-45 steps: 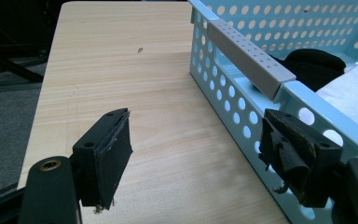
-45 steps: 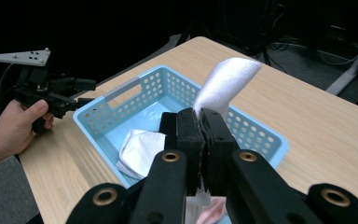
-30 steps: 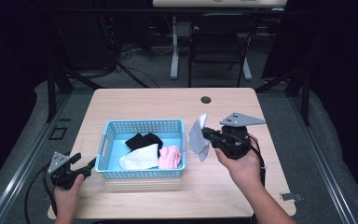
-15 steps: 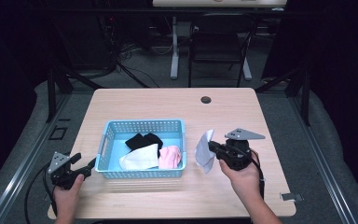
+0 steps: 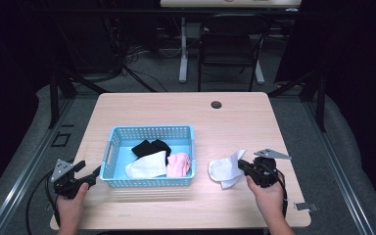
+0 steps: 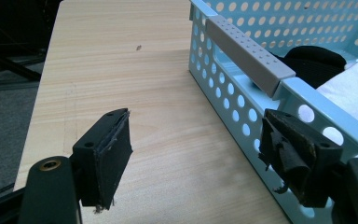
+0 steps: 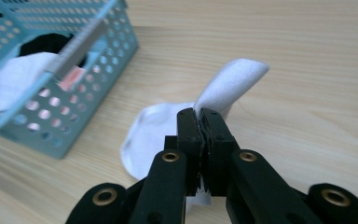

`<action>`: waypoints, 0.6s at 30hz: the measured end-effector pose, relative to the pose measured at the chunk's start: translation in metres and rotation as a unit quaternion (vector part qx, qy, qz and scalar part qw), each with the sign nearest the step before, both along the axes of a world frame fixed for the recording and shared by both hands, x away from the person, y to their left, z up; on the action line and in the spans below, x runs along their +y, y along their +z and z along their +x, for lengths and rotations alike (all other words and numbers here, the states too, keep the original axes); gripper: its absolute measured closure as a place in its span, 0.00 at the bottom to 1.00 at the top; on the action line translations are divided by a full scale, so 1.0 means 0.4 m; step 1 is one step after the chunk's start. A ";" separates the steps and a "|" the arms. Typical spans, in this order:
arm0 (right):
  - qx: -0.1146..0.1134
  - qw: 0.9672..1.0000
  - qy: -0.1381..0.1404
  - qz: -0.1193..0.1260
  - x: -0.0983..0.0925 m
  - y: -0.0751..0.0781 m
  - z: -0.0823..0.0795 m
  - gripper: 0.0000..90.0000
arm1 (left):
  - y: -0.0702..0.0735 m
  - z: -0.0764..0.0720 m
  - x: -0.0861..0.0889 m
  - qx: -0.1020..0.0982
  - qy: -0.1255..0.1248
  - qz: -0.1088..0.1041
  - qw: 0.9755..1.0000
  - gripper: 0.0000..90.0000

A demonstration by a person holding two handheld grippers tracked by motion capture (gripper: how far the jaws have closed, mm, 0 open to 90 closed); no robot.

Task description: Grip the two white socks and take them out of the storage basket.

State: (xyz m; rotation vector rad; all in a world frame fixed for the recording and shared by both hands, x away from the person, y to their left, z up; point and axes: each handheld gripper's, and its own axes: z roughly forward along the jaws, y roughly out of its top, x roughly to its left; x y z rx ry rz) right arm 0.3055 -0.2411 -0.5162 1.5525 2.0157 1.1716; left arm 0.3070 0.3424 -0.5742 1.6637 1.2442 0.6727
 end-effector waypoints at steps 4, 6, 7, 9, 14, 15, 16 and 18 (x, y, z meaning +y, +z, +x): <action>0.008 1.000 -0.023 0.002 -0.030 -0.037 -0.004 0.97 | -0.001 0.000 0.000 0.000 0.000 0.001 1.000 0.27; 0.013 0.999 -0.032 0.002 -0.042 -0.053 -0.004 0.97 | 0.000 0.000 0.000 0.000 0.000 0.001 1.000 0.27; 0.016 0.999 -0.036 0.002 -0.047 -0.060 -0.004 0.96 | 0.000 0.000 0.000 0.000 0.000 0.001 1.000 0.27; 0.019 0.999 -0.043 0.002 -0.056 -0.070 -0.004 0.95 | 0.000 0.000 0.000 0.000 0.000 0.001 1.000 0.27; 0.012 0.999 -0.050 -0.020 -0.061 -0.077 -0.003 0.73 | -0.001 0.000 0.000 0.000 0.000 0.001 1.000 0.27; 0.006 0.998 -0.050 -0.025 -0.059 -0.076 -0.003 0.67 | 0.000 0.000 0.000 0.000 0.000 0.001 1.000 0.27; 0.006 0.998 -0.050 -0.025 -0.059 -0.076 -0.003 0.67 | 0.000 0.000 0.000 0.000 0.000 0.001 1.000 0.27; -0.008 0.998 -0.049 -0.045 -0.052 -0.070 -0.001 0.59 | 0.000 0.000 0.000 0.000 0.000 0.001 1.000 0.27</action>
